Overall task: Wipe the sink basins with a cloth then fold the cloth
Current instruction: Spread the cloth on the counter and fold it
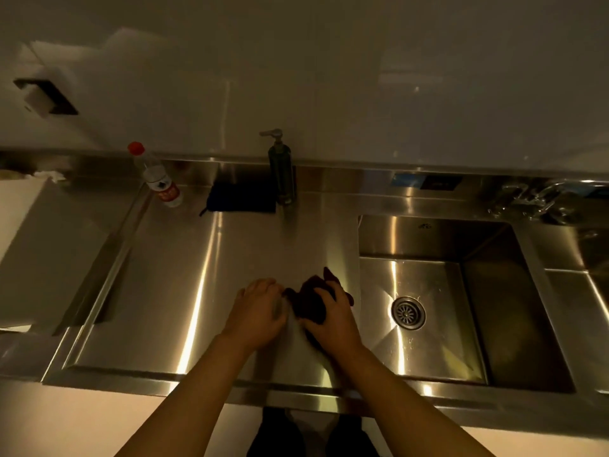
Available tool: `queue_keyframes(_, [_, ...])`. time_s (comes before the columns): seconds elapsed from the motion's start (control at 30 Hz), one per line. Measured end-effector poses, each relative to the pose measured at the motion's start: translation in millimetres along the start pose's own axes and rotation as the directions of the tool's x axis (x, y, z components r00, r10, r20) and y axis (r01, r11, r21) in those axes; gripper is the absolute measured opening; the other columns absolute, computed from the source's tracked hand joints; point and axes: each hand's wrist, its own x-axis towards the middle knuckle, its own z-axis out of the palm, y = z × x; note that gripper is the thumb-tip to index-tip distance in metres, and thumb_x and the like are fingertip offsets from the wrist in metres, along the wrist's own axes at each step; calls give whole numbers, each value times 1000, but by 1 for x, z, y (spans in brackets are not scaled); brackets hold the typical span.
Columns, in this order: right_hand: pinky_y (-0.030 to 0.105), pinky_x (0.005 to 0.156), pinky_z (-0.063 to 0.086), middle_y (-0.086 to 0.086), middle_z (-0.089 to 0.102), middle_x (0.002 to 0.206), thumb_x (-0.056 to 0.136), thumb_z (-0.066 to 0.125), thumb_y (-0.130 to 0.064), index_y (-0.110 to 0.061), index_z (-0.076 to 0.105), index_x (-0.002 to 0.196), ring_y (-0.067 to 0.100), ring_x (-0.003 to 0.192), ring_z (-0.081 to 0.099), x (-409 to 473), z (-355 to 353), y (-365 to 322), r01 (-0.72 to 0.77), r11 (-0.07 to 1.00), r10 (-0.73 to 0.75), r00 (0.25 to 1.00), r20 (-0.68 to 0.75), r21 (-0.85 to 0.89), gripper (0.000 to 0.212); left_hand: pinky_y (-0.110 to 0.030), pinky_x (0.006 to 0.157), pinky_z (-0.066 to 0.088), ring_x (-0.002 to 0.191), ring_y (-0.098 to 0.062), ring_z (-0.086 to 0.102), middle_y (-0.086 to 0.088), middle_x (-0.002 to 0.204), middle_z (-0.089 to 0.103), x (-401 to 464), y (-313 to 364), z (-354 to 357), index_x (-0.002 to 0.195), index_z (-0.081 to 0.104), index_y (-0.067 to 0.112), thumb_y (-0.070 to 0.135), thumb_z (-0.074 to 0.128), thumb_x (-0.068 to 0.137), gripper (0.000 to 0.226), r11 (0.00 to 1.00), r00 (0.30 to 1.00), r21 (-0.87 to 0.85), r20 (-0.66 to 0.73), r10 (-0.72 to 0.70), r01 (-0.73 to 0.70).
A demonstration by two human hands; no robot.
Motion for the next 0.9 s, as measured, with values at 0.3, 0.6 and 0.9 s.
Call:
queue_keyframes(0.3, [22, 101, 37, -1, 52, 136, 91, 70, -36, -23, 58, 134, 17, 125, 49, 7, -22, 23, -194, 980, 189, 974, -121, -31, 47, -46, 112, 41, 134, -21, 48, 5, 142, 54, 24, -15, 23, 142, 54, 28, 53, 61, 87, 61, 991, 988, -84, 111, 110, -101])
queue_keyframes(0.6, [24, 92, 47, 6, 65, 111, 93, 66, -8, -13, 75, 108, 21, 102, 63, 18, -25, 21, -254, 960, 245, 966, -88, -118, 19, -36, 112, 36, 135, -20, 44, 4, 148, 49, 29, -1, 49, 131, 61, 26, 39, 63, 96, 38, 978, 970, -1, 125, 207, -209])
queue_keyframes(0.9, [22, 88, 48, 4, 70, 104, 94, 66, -3, -8, 75, 102, 15, 96, 63, 58, -86, -7, -161, 987, 159, 948, -275, 17, 13, -42, 112, 39, 133, -27, 52, -4, 142, 58, 6, -33, 13, 99, 67, 19, 30, 76, 86, 20, 983, 980, -45, -102, 170, -175])
